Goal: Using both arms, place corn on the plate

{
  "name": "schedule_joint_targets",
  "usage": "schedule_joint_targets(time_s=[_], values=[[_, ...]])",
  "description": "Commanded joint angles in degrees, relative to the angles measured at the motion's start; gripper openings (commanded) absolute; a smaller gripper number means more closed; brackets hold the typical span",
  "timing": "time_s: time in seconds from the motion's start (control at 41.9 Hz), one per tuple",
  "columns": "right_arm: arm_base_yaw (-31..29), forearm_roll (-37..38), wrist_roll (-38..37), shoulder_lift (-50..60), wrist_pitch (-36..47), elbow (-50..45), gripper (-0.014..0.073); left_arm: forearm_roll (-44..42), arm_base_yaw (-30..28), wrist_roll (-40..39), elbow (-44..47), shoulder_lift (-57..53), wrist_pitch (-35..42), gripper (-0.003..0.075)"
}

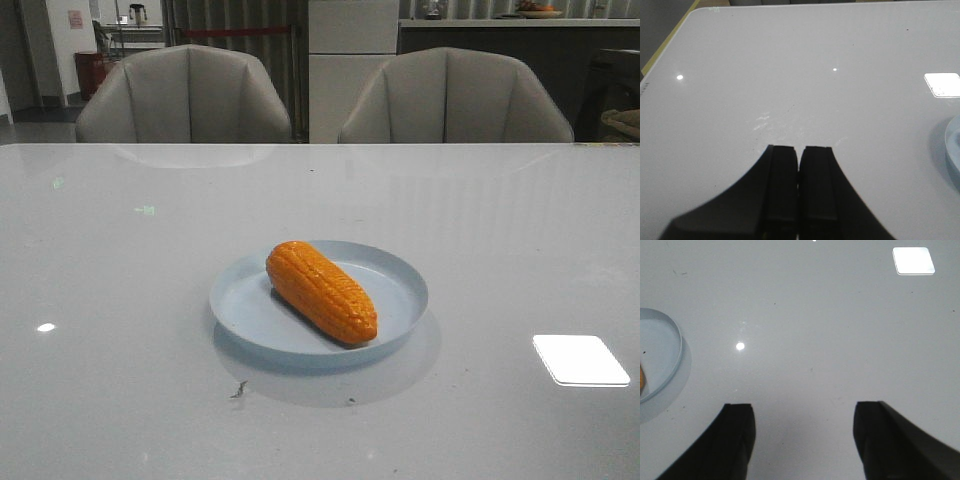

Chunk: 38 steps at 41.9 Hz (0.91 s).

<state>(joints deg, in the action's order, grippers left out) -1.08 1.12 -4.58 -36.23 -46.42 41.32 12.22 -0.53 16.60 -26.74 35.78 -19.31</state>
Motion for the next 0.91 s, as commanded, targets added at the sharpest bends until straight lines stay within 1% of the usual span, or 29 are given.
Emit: schedule_joint_targets(time_s=[0.0, 0.119, 0.239, 0.31, 0.406, 0.597, 0.668, 0.788, 0.883], values=[[-0.46, 0.02, 0.00, 0.12, 3.97, 1.50, 0.0526, 0.83, -0.05, -0.09, -1.75, -0.14, 4.91, 0.0094], [-0.46, 0.02, 0.00, 0.12, 3.97, 1.50, 0.0526, -1.70, -0.05, -1.79, -1.62, -2.49, 4.13, 0.0094], [-0.46, 0.02, 0.00, 0.12, 3.97, 1.50, 0.0526, -9.65, 0.62, -12.59, -0.26, -5.80, 5.03, 0.0094], [-0.46, 0.02, 0.00, 0.12, 3.97, 1.50, 0.0526, -12.86, 1.71, -15.20, 1.65, -8.50, 7.10, 0.0094], [-0.46, 0.02, 0.00, 0.12, 3.97, 1.50, 0.0526, -14.02, 3.08, -15.20, 5.32, -13.25, 11.70, 0.0094], [-0.46, 0.02, 0.00, 0.12, 3.97, 1.50, 0.0526, -14.12, 5.04, -15.20, 16.09, -25.36, 22.16, 0.0094], [-0.46, 0.02, 0.00, 0.12, 3.97, 1.50, 0.0526, -13.99, 5.29, -15.20, 19.52, -29.94, 23.89, 0.0094], [-0.46, 0.02, 0.00, 0.12, 3.97, 1.50, 0.0526, -11.70, 5.64, -15.20, 24.51, -37.11, 24.15, 0.0094], [-0.46, 0.02, 0.00, 0.12, 3.71, 1.50, 0.0526, -10.99, 5.74, -15.20, 28.14, -36.84, 26.46, 0.0094]])
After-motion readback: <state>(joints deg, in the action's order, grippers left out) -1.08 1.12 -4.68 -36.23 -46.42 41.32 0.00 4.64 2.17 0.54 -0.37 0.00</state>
